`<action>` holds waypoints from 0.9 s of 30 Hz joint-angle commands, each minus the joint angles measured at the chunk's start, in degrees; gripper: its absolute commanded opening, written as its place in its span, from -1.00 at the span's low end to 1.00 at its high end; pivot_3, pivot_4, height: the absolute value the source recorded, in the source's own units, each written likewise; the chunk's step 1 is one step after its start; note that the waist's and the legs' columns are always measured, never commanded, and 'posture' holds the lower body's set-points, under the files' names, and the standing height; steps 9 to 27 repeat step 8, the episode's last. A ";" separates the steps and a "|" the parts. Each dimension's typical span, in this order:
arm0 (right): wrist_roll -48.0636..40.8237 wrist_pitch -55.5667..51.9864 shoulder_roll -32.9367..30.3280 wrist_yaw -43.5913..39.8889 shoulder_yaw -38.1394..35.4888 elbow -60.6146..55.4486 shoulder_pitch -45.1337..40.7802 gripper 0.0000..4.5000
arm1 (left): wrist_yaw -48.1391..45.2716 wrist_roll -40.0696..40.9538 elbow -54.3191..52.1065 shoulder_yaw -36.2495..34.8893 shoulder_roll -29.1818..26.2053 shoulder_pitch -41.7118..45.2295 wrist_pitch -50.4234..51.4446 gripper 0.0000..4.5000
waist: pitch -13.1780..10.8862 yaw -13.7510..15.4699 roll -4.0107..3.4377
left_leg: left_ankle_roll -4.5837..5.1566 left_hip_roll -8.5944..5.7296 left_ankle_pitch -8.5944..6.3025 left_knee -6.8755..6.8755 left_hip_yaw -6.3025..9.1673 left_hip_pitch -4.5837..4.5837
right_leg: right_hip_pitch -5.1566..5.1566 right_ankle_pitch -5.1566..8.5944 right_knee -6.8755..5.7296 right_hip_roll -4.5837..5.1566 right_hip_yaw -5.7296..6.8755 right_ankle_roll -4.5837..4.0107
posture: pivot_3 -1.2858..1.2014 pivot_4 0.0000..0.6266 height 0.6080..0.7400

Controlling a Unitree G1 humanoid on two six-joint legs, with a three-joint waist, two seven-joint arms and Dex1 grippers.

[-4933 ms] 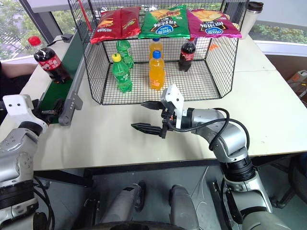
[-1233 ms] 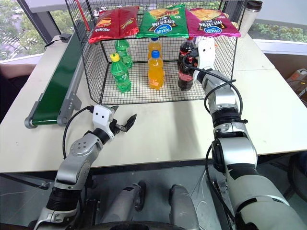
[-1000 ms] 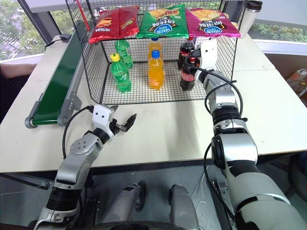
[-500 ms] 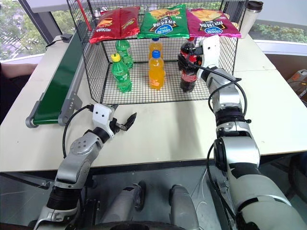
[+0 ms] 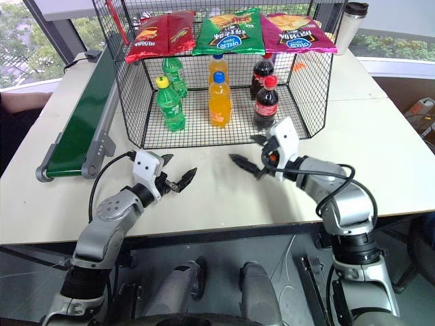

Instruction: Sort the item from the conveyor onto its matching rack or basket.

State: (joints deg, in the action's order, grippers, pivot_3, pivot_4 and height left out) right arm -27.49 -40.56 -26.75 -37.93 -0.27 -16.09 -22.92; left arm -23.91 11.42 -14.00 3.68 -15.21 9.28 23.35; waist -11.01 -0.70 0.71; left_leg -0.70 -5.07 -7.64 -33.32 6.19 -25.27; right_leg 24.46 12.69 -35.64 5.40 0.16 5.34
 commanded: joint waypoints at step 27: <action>3.14 4.43 7.11 4.76 3.81 4.16 2.26 0.99 | -1.77 1.40 -2.76 -1.35 -1.91 0.78 0.68 1.00 | 0.03 0.17 0.03 | 0.00 -0.07 0.00 0.03 0.01 -0.04 | -0.01 -0.02 0.12 -0.04 0.05 -0.01 | 0.03 -0.52 0.97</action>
